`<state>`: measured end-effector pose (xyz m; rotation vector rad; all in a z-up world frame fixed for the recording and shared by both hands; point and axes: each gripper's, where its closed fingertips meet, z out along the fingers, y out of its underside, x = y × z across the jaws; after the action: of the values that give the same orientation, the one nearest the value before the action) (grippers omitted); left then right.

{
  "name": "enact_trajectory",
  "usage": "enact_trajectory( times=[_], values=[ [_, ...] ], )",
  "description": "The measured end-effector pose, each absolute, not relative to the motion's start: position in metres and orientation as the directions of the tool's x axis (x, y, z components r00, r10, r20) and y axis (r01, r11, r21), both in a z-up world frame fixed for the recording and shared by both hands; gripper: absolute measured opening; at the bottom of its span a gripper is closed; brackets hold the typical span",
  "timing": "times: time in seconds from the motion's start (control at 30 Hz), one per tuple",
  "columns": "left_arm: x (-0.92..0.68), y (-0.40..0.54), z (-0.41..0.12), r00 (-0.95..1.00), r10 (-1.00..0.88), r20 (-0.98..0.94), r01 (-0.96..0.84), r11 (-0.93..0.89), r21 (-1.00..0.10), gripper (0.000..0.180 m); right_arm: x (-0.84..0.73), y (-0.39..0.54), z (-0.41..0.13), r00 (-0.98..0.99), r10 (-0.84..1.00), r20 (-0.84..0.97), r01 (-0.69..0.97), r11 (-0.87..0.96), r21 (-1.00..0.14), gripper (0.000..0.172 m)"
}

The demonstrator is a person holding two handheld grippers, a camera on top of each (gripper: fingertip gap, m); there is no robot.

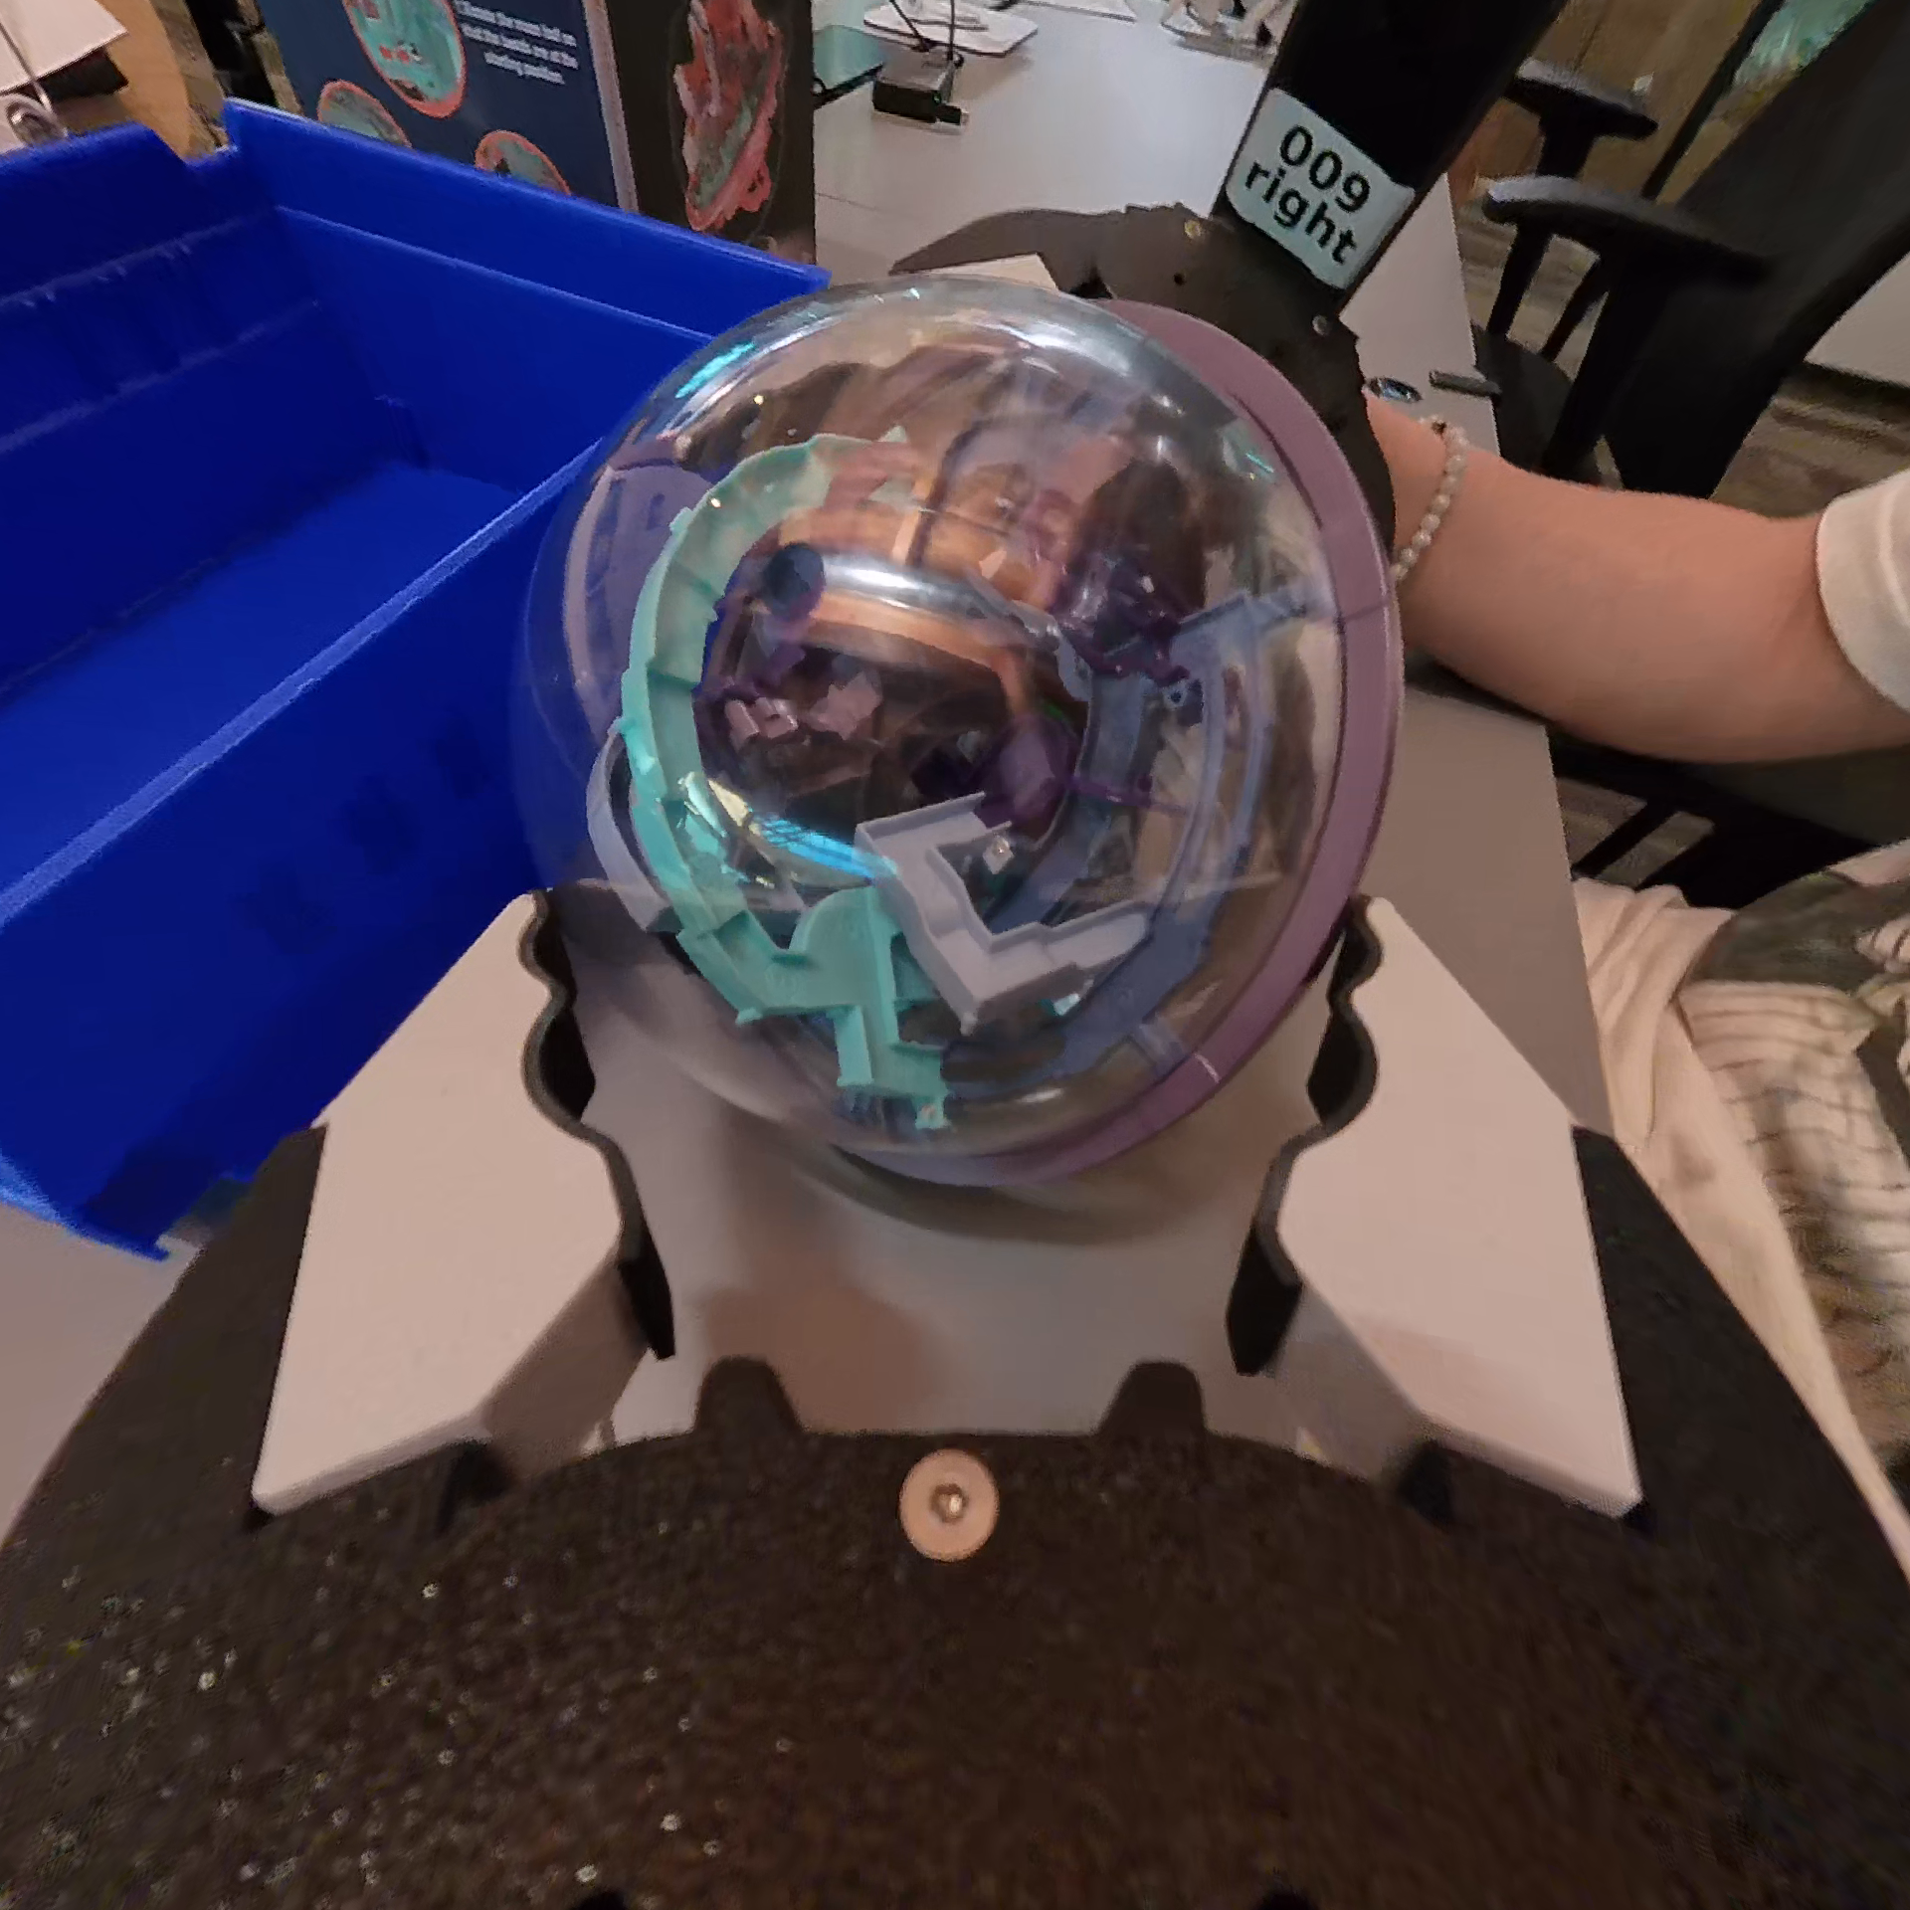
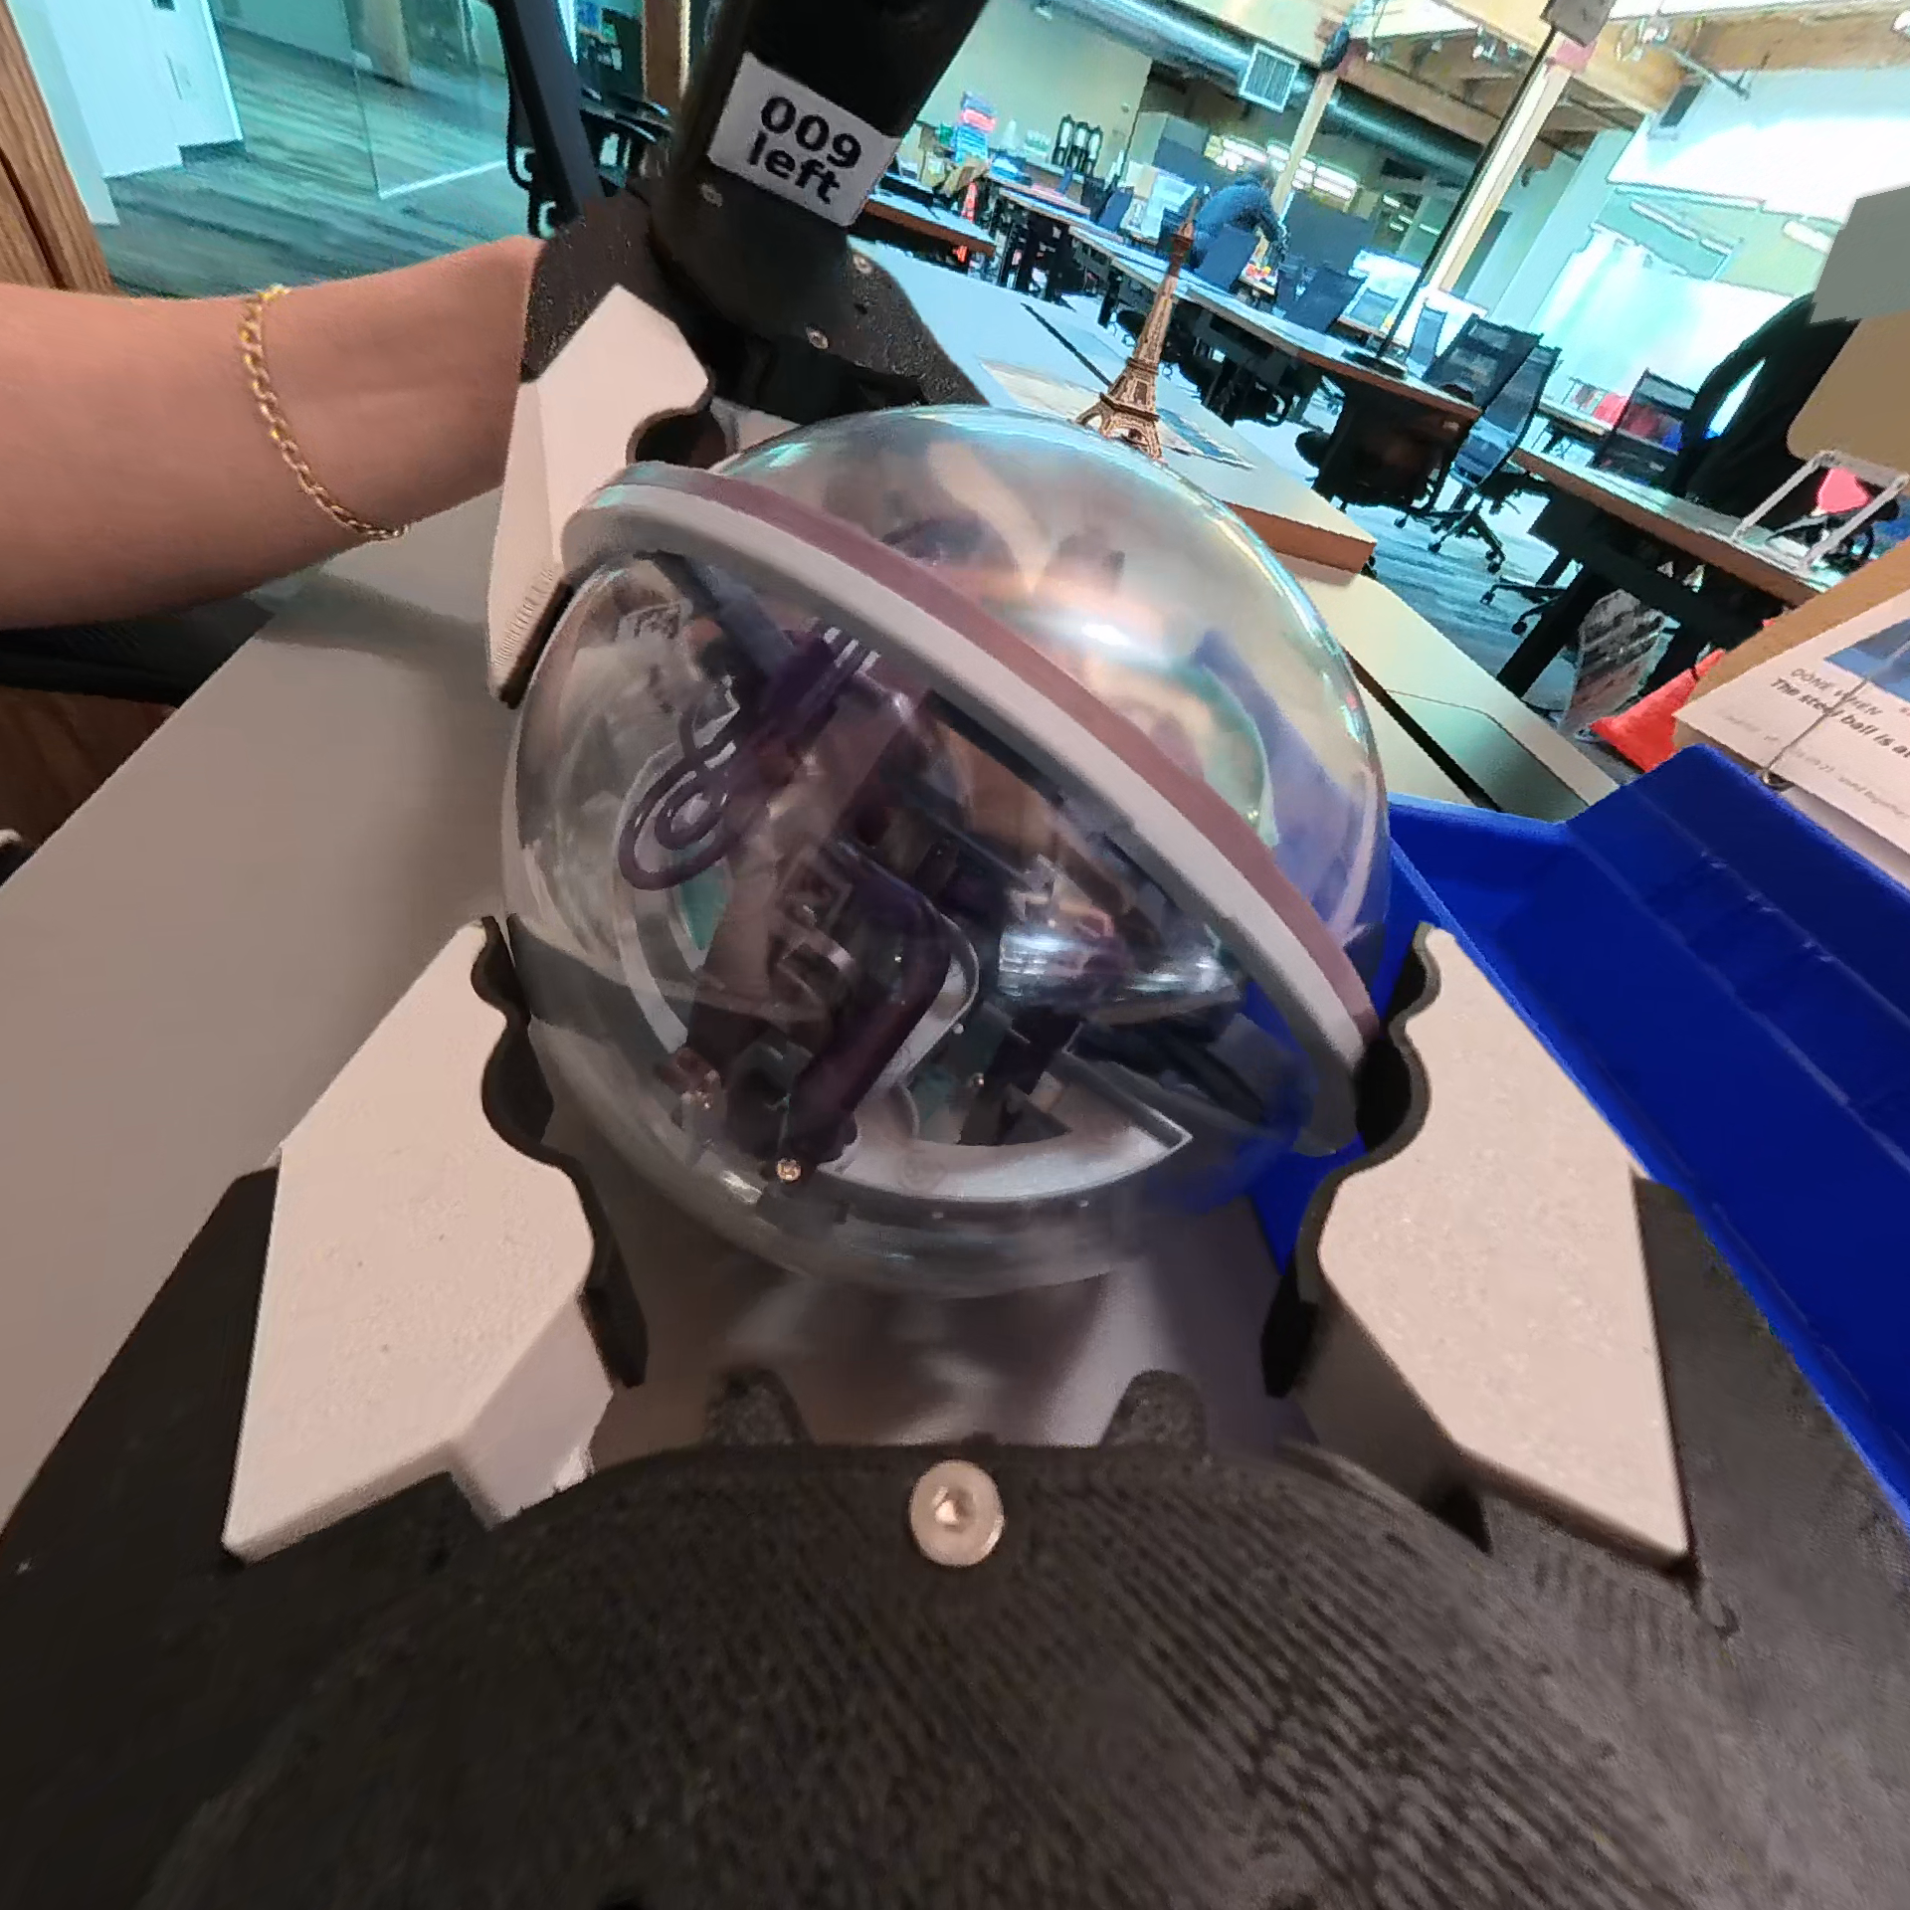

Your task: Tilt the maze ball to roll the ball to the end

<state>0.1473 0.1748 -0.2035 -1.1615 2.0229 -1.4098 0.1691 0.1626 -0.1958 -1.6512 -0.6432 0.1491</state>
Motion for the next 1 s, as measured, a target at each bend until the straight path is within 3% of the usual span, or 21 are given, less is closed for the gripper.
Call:
enact_trajectory(
  times=[0.1,0.27,0.43,0.67,1.0],
  values=[
    [0.145,0.176,-0.204,-0.580,-0.806,0.116,-0.385,0.146,-0.911,0.139,0.166,0.164,-0.194,0.829,0.483,0.282,0.338,-0.031,-0.941,0.157],
    [0.154,0.179,-0.179,-0.521,-0.794,0.313,-0.396,-0.100,-0.913,0.143,0.160,0.170,-0.194,0.818,0.464,0.339,0.391,-0.018,-0.920,0.156],
    [0.151,0.179,-0.179,-0.489,-0.831,0.265,-0.425,-0.038,-0.905,0.149,0.153,0.174,-0.195,0.805,0.455,0.380,0.431,-0.008,-0.902,0.156],
    [0.154,0.190,-0.168,-0.466,-0.811,0.353,-0.398,-0.164,-0.903,0.136,0.145,0.174,-0.195,0.789,0.467,0.400,0.449,0.007,-0.893,0.149],
    [0.146,0.191,-0.169,-0.531,-0.780,0.331,-0.378,-0.132,-0.917,0.136,0.149,0.170,-0.195,0.788,0.483,0.383,0.436,0.001,-0.900,0.146]
  ],
)
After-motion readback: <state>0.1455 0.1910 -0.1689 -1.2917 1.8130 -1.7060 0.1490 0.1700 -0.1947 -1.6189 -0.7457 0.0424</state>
